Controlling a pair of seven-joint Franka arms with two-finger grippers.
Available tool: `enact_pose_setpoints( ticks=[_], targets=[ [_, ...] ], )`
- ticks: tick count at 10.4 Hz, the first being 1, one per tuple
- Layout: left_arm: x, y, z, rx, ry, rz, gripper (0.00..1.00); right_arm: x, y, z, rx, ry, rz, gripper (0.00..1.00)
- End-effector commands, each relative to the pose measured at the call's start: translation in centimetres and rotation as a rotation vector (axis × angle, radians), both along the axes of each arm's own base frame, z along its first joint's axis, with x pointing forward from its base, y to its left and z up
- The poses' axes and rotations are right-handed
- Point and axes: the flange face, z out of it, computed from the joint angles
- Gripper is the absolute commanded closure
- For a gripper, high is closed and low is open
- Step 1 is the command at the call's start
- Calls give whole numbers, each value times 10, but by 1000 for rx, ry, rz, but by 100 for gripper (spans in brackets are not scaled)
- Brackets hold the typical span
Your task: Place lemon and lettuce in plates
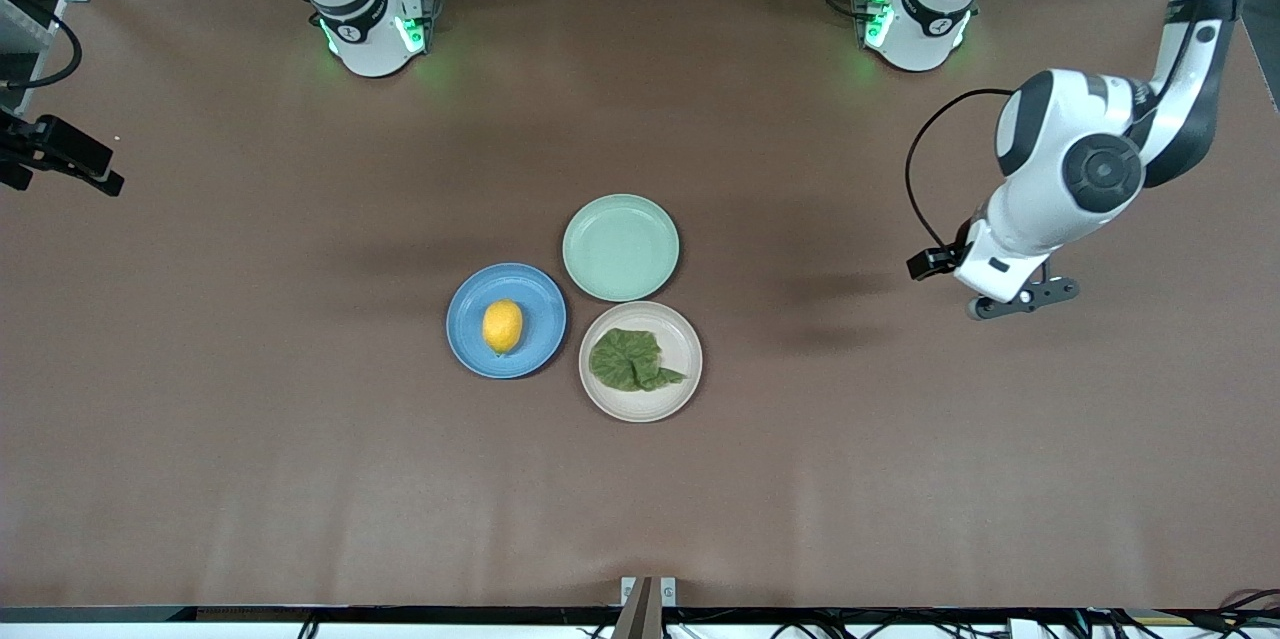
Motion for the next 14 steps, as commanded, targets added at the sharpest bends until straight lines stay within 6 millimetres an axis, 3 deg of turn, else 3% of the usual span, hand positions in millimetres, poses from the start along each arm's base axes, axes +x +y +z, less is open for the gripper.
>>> enact_pose_setpoints(
  ticks=[1, 3, 9, 14],
  targets=[
    [18, 1, 60, -50, -114, -36, 0, -1, 8, 2, -3, 3, 18, 0],
    [34, -2, 109, -67, -207, -91, 0, -1, 8, 2, -5, 3, 26, 0],
    [10, 4, 224, -43, -94, -229, 0, -2, 10, 3, -3, 6, 27, 0],
    [-15, 7, 273, -33, -64, -266, 0, -2, 10, 3, -4, 8, 27, 0]
  ],
)
